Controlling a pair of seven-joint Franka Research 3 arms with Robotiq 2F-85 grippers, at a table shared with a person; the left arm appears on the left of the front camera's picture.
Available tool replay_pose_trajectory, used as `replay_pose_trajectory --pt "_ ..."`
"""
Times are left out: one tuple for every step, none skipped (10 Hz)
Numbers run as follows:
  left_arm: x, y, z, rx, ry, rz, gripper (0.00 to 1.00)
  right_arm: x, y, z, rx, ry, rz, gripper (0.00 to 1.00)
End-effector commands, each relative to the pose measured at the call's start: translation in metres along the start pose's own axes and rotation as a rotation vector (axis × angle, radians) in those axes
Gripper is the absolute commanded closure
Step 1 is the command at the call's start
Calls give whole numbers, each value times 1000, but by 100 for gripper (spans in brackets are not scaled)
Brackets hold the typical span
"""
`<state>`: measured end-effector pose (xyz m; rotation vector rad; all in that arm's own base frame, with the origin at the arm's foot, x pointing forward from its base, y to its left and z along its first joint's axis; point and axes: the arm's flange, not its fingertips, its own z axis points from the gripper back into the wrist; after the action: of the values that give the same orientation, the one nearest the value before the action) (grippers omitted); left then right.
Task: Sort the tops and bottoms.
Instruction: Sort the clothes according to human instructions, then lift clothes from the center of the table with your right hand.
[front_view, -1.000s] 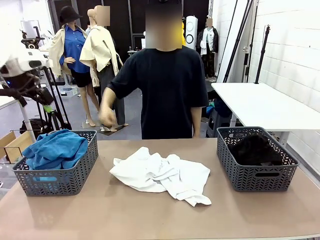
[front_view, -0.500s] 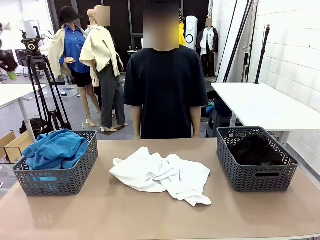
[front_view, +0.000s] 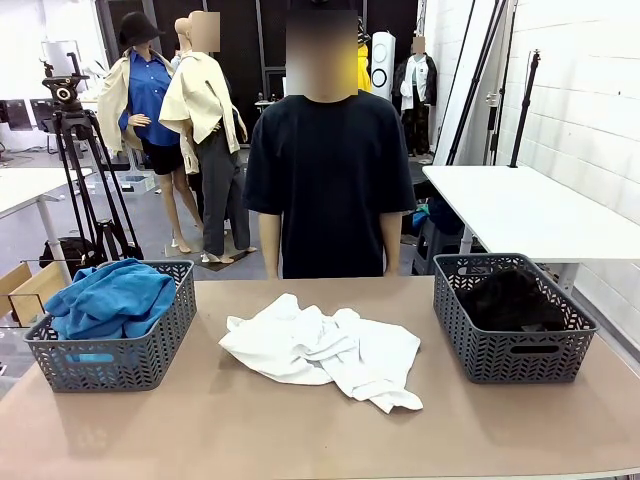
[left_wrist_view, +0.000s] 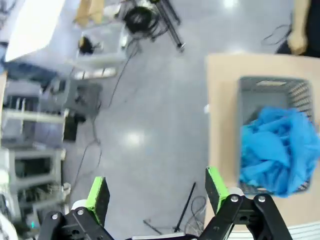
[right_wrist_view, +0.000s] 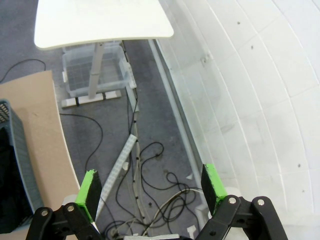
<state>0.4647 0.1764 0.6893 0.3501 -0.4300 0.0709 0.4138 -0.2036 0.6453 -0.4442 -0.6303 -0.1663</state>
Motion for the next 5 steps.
replay_pose_trajectory --pt "-28 17 -27 70 130 128 0 -2 2 -1 -2 4 14 0" --pt "-48 34 -36 52 164 193 0 -2 2 -1 -2 4 14 0" --pt "-63 47 -42 12 162 249 0 -2 2 -1 -2 4 14 0" --pt "-70 50 -49 -11 172 263 0 -2 2 -1 -2 4 14 0" --pt "-68 47 -56 -40 175 255 0 -2 2 -1 -2 4 14 0"
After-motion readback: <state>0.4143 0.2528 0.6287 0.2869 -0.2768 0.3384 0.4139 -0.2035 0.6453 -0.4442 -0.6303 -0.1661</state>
